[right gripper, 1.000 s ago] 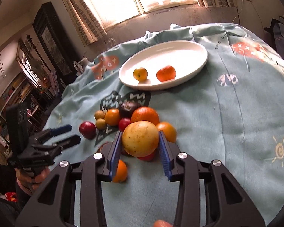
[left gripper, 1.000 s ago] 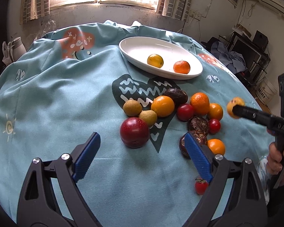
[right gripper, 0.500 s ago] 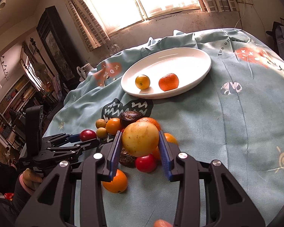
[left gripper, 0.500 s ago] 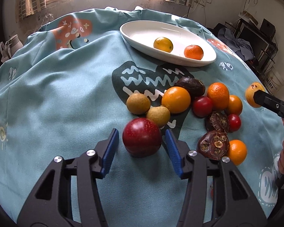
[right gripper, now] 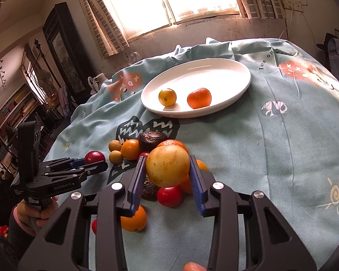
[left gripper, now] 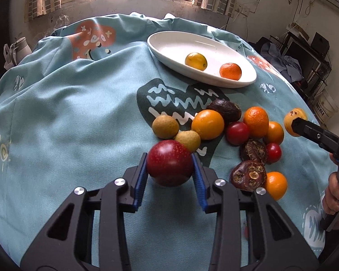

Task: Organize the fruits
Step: 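Grasp the pale yellow apple with the right gripper while the left gripper grasps the red apple, then lower both apples onto the white plate and open both grippers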

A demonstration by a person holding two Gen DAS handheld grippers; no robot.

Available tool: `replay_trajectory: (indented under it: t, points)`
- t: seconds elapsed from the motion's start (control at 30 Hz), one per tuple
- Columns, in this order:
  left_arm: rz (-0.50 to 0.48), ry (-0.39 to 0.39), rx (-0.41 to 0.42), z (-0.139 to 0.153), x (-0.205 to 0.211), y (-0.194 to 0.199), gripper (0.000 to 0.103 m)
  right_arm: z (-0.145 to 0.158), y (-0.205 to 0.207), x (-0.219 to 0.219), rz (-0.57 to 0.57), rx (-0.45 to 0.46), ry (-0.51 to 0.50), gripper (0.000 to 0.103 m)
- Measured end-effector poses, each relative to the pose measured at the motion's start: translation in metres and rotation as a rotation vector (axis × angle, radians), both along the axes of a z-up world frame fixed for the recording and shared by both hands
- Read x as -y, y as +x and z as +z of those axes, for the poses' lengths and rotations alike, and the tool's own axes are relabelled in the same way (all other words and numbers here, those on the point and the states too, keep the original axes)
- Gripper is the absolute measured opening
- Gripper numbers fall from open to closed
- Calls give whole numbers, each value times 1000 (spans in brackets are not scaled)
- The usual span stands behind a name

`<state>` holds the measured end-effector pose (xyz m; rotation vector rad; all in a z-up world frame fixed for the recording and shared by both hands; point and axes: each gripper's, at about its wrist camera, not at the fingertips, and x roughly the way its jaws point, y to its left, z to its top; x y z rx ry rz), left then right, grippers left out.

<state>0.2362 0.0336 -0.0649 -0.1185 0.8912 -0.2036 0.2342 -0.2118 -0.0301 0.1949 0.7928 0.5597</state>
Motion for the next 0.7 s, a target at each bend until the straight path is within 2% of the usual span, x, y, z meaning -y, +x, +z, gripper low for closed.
replay_trajectory:
  t: [0.07, 0.23, 0.33, 0.5, 0.7]
  points:
    - [-11, -21, 11, 10, 1, 6, 38, 4, 9, -1, -5, 9, 13, 39]
    - [-26, -25, 69, 43, 16, 47, 38, 24, 46, -1, -106, 123, 5, 39]
    - [-21, -19, 89, 53, 25, 87, 38, 20, 83, 6, -170, 115, 22, 39]
    - [-1, 19, 62, 46, 40, 154, 38, 3, 131, 12, -201, 60, 36, 39]
    - [31, 62, 38, 32, 44, 189, 38, -6, 154, 6, -180, 48, 2, 39]
